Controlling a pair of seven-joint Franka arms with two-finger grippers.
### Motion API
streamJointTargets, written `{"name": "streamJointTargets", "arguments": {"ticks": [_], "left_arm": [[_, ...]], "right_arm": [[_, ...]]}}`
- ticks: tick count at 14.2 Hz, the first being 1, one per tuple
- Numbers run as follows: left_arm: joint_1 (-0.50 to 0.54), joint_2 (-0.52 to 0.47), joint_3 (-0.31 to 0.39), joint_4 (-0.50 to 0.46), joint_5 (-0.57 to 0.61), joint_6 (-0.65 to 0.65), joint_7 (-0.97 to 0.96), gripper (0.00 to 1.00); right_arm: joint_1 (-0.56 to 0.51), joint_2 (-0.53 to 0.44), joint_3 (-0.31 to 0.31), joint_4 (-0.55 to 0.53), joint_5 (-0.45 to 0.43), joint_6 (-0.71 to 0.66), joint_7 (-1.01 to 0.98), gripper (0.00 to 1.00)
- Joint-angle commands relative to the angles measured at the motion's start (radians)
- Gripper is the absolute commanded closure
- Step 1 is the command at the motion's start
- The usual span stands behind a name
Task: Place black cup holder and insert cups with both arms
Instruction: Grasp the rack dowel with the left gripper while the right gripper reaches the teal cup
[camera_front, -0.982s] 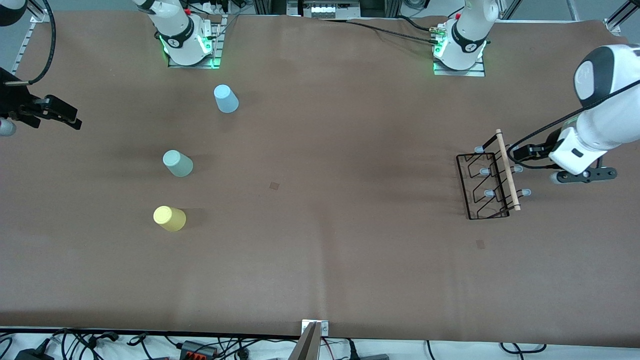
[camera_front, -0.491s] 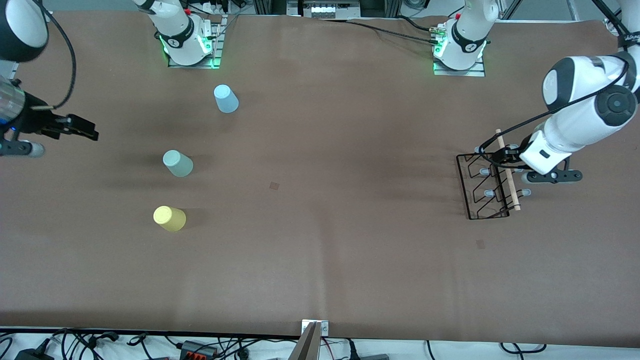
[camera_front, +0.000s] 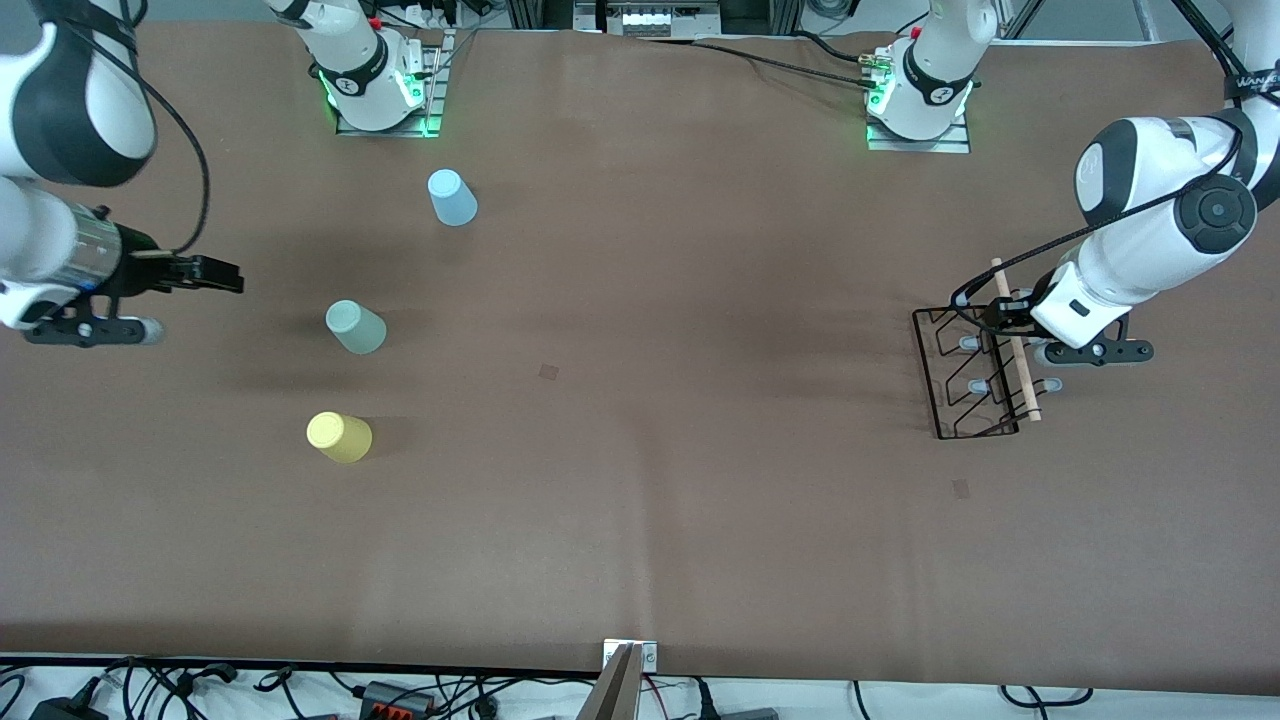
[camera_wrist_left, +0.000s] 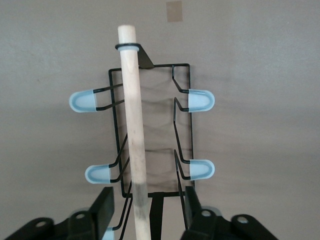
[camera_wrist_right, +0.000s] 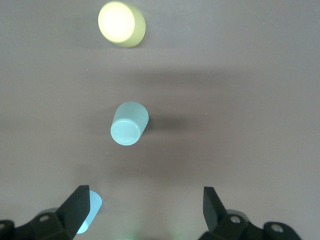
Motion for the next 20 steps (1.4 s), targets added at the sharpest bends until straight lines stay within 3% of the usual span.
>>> {"name": "streamJointTargets", "arguments": {"ticks": [1, 6, 9, 12, 16, 20], "left_arm": [[0.012, -0.01, -0.003, -0.048, -0.024, 0.06, 0.025, 0.38], [0.012, -0.008, -0.003, -0.054, -0.024, 0.073, 0.027, 0.55], [0.015, -0.005, -0.003, -0.054, -0.024, 0.082, 0.068, 0.7], [0.027, 0.001, -0.003, -0.054, -0.024, 0.089, 0.074, 0.73], [0.029, 0.007, -0.003, -0.052, -0.024, 0.088, 0.074, 0.96], [0.023, 0.003, -0.005, -0.045, -0.024, 0.079, 0.074, 1.0]], "right_arm": [[0.006, 0.064, 0.0, 0.016, 0.013, 0.002, 0.008, 0.0], [0.055, 0.15, 0.0, 0.044, 0.032, 0.015, -0.004, 0.0], [0.07, 0.15, 0.0, -0.011, 0.027, 0.063, 0.005, 0.0], [0.076, 0.148, 0.0, -0.101, 0.027, 0.188, 0.005, 0.0], [0.087, 0.15, 0.0, -0.134, 0.027, 0.232, 0.006, 0.0], [0.095, 0.163, 0.0, -0.138, 0.027, 0.235, 0.006, 0.0]]}}
